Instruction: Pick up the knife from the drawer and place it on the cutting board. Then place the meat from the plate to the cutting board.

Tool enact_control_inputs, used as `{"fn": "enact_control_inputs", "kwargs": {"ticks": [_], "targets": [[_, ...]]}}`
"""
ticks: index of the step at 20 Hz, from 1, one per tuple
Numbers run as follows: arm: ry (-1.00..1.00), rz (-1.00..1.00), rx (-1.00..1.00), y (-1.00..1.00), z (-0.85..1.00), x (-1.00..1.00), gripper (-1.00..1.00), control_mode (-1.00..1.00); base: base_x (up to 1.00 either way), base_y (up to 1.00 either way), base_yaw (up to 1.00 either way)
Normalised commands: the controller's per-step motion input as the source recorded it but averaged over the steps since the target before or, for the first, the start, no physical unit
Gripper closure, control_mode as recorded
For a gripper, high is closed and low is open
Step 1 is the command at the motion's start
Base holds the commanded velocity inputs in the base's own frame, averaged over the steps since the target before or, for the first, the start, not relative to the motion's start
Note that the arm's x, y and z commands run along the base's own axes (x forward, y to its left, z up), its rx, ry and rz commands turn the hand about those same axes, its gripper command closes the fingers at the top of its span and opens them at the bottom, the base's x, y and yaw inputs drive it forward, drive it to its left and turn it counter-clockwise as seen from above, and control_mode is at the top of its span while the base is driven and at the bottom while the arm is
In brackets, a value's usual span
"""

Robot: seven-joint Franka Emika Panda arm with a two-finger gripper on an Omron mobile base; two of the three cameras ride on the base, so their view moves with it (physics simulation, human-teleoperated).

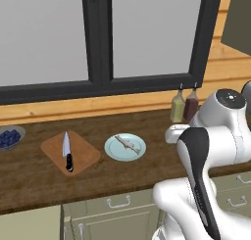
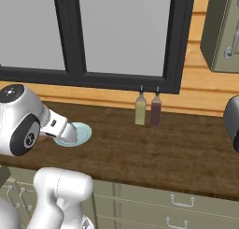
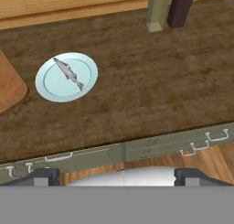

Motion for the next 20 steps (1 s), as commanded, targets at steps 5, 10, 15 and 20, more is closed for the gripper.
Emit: {"fn": "enact_control_inputs", "kwargs": {"ticks": [5, 10, 15, 20], "targets": [[0.0, 0.03, 0.0, 0.02, 0.0, 0.42, -1.0, -1.0, 0.0, 0.0, 0.0], [0.03, 0.14, 0.01, 0.14, -0.01, 1.0, -1.0, -1.0, 0.0, 0.0, 0.0], [0.05, 0.11, 0.0, 0.29, -0.19, 0.97, -1.0, -1.0, 0.0, 0.0, 0.0], [0.19, 0.08, -0.1, 0.46, -0.63, 0.45, -1.0, -1.0, 0.0, 0.0, 0.0]]}}
